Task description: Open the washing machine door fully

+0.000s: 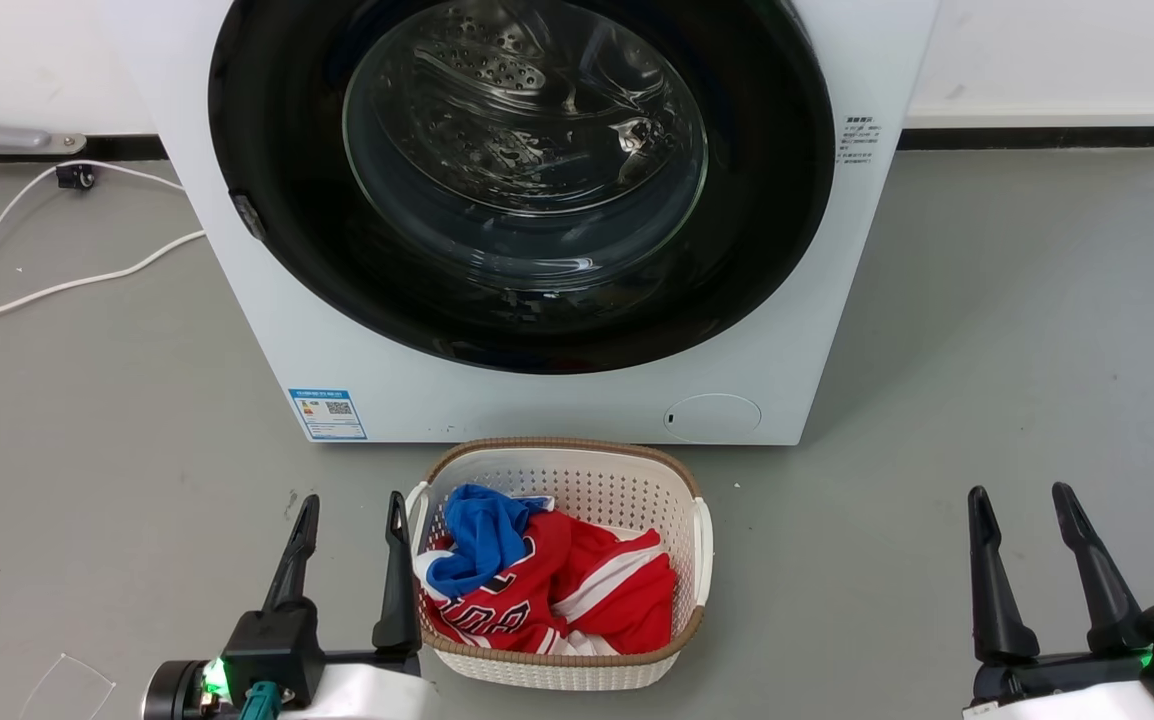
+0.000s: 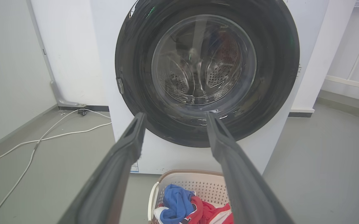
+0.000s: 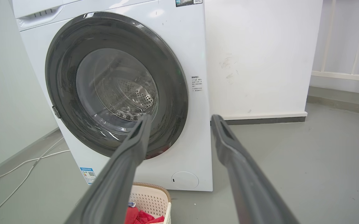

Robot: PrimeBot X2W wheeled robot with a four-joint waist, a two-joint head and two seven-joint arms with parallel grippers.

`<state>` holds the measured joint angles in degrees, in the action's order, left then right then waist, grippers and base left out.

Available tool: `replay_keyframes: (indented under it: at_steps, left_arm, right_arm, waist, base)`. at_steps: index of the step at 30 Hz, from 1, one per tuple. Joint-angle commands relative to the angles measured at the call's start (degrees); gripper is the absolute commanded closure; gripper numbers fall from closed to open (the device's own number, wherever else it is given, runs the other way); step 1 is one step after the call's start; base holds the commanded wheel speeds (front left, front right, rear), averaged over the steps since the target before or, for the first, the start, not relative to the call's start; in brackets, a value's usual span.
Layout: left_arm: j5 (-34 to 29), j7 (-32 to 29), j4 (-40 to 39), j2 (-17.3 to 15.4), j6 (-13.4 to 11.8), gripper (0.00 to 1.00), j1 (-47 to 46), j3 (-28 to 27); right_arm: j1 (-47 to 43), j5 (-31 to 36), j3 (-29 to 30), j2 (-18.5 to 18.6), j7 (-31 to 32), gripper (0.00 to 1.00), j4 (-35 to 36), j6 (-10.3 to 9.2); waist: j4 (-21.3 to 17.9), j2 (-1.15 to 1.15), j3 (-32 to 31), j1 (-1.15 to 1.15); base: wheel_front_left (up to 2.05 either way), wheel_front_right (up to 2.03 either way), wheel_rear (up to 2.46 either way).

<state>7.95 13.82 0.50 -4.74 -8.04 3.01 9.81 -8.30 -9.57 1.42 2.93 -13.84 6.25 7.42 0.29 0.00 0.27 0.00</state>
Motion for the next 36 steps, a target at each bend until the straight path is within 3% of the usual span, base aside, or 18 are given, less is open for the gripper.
replay_keyframes:
  at_steps: [1,12,36]
  left_arm:
    - [-0.93,0.46,0.02,0.21,0.18,0.00,0.41,-0.24]
    - [-5.07,1.54,0.70,1.12,1.30,0.00,1.32,-1.27]
    - [-4.95,1.41,2.64,1.88,2.53,0.00,1.63,-2.79]
  right_arm:
    - [-0.24,0.80,-0.03,-0.07,-0.42,0.00,0.58,0.12]
    - [-1.31,2.65,-0.65,-0.10,-1.40,0.00,0.36,0.06]
    - [-1.23,-0.02,0.00,-0.09,-1.37,0.00,-2.20,0.06]
  waist:
    - [0.02,0.00,-0.01,0.00]
    - [0.04,0.00,0.03,0.00]
    - [0.07,0.00,0.04,0.00]
  base:
    - [0.00,0.00,0.00]
    - [0.00,0.00,0.00]
    - [0.00,0.00,0.00]
